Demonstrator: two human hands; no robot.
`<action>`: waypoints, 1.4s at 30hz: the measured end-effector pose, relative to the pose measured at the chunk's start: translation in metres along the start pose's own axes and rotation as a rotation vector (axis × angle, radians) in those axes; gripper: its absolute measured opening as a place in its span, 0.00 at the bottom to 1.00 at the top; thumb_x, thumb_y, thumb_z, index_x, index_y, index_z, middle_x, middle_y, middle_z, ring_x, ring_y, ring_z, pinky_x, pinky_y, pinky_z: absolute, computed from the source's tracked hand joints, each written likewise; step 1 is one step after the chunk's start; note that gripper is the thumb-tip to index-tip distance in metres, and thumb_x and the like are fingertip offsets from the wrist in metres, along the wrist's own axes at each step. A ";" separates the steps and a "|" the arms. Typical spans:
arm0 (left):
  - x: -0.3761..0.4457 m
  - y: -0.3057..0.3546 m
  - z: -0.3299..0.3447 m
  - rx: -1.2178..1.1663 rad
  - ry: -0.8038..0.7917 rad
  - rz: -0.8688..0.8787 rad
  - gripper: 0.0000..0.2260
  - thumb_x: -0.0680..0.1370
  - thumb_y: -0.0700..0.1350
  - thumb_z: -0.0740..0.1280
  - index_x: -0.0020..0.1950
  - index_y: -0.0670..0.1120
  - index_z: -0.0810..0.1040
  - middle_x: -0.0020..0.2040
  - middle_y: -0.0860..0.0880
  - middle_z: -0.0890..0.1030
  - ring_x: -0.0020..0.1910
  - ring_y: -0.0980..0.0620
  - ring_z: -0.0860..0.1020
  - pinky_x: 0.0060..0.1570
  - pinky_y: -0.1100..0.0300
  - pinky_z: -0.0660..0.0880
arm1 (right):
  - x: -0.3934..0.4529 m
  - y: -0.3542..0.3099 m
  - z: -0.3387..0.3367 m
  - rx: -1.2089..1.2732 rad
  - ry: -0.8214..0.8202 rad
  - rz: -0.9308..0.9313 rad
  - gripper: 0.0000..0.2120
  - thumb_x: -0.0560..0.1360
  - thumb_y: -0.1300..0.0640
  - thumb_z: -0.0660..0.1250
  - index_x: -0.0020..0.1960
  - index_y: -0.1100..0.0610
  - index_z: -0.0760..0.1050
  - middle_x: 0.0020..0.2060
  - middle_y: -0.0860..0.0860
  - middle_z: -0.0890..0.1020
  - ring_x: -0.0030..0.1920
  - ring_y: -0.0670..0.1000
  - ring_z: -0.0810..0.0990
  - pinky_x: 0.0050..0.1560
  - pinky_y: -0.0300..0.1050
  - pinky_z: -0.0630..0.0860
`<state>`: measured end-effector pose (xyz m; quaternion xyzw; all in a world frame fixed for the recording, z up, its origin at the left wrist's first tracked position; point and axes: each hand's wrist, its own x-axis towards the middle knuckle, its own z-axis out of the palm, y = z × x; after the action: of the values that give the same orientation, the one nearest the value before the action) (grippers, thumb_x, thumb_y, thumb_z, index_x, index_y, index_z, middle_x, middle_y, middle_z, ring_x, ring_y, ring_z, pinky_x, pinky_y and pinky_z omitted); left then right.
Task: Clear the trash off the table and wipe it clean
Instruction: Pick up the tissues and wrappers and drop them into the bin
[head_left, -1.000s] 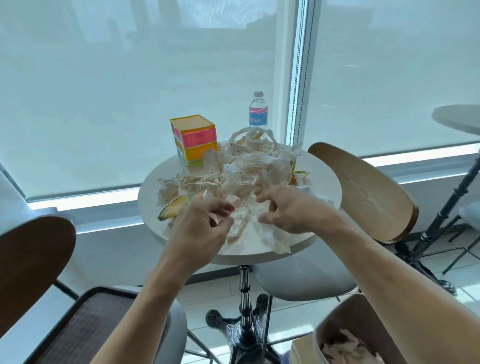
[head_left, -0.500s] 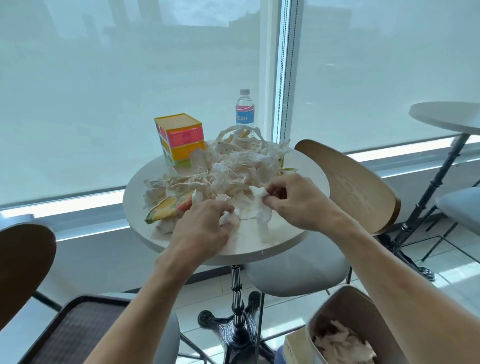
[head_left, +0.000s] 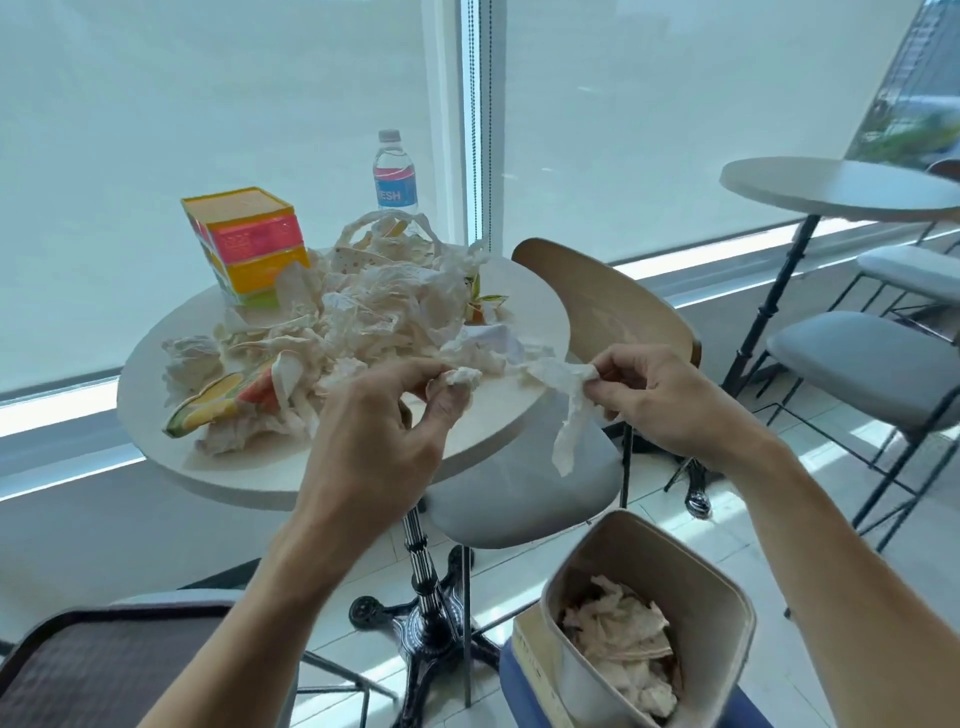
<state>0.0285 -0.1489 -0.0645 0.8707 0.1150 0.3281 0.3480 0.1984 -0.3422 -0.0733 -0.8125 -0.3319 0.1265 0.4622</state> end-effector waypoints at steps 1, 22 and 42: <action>-0.002 0.005 0.004 -0.030 -0.018 0.007 0.09 0.76 0.55 0.68 0.52 0.55 0.84 0.37 0.59 0.80 0.27 0.57 0.70 0.28 0.66 0.68 | -0.005 0.009 -0.004 -0.004 -0.017 0.031 0.05 0.78 0.54 0.68 0.45 0.52 0.82 0.35 0.46 0.80 0.37 0.44 0.76 0.44 0.41 0.73; -0.046 0.011 0.148 -0.076 -0.618 -0.082 0.08 0.76 0.53 0.71 0.47 0.50 0.84 0.34 0.59 0.79 0.28 0.65 0.74 0.27 0.72 0.67 | -0.044 0.116 -0.010 -0.416 -0.119 0.365 0.04 0.77 0.56 0.66 0.47 0.51 0.80 0.37 0.43 0.79 0.41 0.46 0.78 0.44 0.40 0.73; -0.006 0.020 0.042 -0.034 -0.030 -0.008 0.04 0.74 0.48 0.72 0.48 0.54 0.84 0.37 0.61 0.81 0.34 0.59 0.77 0.32 0.68 0.72 | 0.029 -0.030 0.027 -0.373 0.132 -0.267 0.09 0.78 0.55 0.66 0.55 0.55 0.81 0.46 0.49 0.81 0.43 0.47 0.77 0.49 0.45 0.77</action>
<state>0.0513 -0.1886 -0.0764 0.8690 0.1076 0.3153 0.3658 0.1935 -0.2943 -0.0599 -0.8392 -0.4232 -0.0527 0.3374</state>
